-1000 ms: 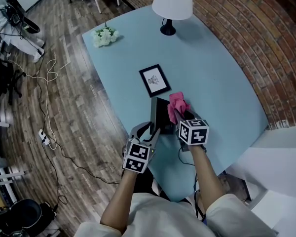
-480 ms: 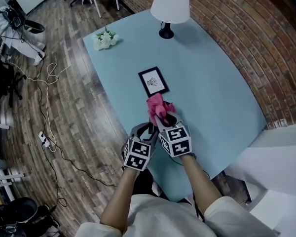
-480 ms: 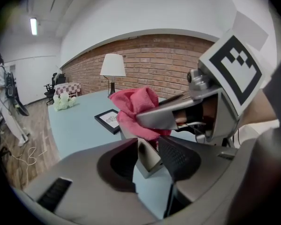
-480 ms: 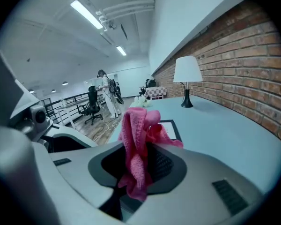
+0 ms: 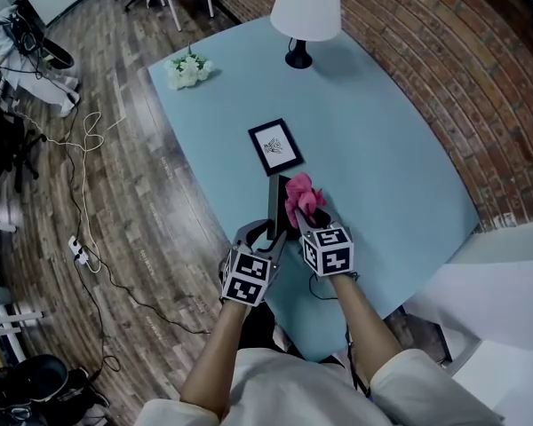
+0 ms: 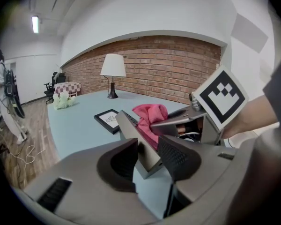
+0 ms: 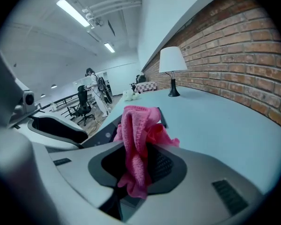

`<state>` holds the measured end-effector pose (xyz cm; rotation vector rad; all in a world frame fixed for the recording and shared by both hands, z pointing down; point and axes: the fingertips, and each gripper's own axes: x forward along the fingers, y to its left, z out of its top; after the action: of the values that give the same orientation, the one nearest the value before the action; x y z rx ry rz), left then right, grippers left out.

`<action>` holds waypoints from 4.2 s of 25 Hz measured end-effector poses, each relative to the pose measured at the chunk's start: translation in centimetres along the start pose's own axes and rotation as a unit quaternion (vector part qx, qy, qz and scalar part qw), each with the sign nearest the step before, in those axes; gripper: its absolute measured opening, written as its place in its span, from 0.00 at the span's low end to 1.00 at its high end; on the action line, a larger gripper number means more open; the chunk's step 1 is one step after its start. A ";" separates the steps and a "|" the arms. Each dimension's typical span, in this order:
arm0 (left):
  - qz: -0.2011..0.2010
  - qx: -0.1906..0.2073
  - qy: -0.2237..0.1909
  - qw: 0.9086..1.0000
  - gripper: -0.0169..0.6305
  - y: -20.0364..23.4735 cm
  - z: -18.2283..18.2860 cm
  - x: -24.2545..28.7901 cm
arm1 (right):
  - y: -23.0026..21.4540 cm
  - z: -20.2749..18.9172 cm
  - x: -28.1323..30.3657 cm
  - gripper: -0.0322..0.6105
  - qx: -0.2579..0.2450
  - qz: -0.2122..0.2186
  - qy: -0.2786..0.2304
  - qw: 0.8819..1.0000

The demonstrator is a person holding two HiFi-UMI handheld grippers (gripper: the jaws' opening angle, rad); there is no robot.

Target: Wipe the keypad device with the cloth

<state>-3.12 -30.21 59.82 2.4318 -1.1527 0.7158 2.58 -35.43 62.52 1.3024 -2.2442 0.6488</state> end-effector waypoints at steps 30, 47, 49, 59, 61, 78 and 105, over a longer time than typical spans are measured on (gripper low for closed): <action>-0.054 0.103 -0.030 0.993 0.41 -2.2 0.5 -0.9 | 0.2 1.2 -3.0 0.23 0.079 0.038 -0.021 0.996; -0.027 0.165 0.014 0.986 0.44 -1.8 -1.4 -0.3 | 4.1 -0.7 -3.1 0.24 -0.017 0.061 -0.007 0.998; -0.024 0.161 0.010 0.987 0.44 -1.7 -1.4 -0.4 | 3.3 -1.6 -2.9 0.24 -0.012 0.051 0.000 0.999; -0.016 0.152 0.012 0.988 0.43 -1.5 -1.6 -0.1 | 0.3 -4.4 -2.3 0.24 0.036 0.020 0.019 0.999; -0.016 0.151 0.013 0.988 0.43 -1.5 -1.5 -0.1 | 0.1 -4.5 -2.2 0.24 0.042 0.016 0.018 0.999; -0.010 0.145 0.012 0.989 0.44 -1.4 -1.5 0.0 | -2.9 -7.2 -1.8 0.24 0.045 -0.043 0.040 0.997; 0.061 0.050 -0.082 0.993 0.39 -6.6 1.0 -13.3 | -2.9 -1.0 -24.1 0.23 -0.010 -0.060 -0.095 0.994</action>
<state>-4.79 -18.62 50.61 2.5615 -1.3700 0.6324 15.97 -20.04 49.30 1.5319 -2.2926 0.4745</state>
